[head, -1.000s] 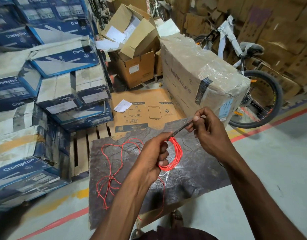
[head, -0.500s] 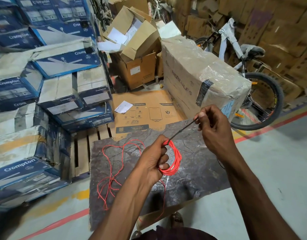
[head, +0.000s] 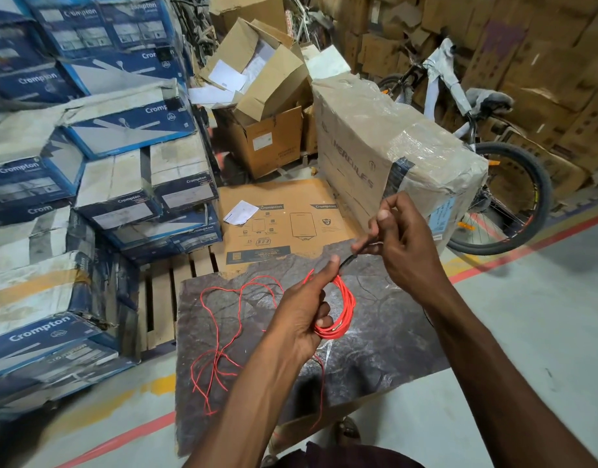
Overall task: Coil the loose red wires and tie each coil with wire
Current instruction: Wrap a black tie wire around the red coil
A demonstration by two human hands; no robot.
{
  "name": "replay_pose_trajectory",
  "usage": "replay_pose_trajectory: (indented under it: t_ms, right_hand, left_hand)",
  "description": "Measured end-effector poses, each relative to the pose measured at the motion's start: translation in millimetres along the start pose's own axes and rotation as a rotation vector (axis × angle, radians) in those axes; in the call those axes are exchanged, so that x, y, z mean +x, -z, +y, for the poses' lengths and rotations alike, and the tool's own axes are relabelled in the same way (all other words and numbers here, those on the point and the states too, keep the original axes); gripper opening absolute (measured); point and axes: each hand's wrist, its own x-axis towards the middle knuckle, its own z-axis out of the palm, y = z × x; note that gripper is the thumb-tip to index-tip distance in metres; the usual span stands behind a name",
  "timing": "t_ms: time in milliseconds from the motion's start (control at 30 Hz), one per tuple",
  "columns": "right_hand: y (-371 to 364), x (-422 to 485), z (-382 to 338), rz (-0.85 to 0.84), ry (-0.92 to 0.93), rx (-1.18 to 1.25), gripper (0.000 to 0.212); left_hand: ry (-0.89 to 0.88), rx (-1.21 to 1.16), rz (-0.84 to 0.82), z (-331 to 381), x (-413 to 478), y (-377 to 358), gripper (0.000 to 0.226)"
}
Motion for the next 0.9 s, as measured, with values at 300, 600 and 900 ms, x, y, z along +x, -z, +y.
replay_pose_trajectory:
  t_ms: [300,600,900]
  right_hand:
    - [5,19,-14,0.029,0.035,0.034,0.012]
    - [-12,23,-14,0.025,-0.191,0.437,0.019]
    - [-28,8,3,-0.079,-0.340,0.653,0.037]
  left_hand:
    - [-0.013,-0.072,0.031,-5,1,10,0.040]
    - [-0.001,-0.082,0.021,-4,5,10,0.045]
    - [-0.014,-0.093,0.012,3,6,6,0.029]
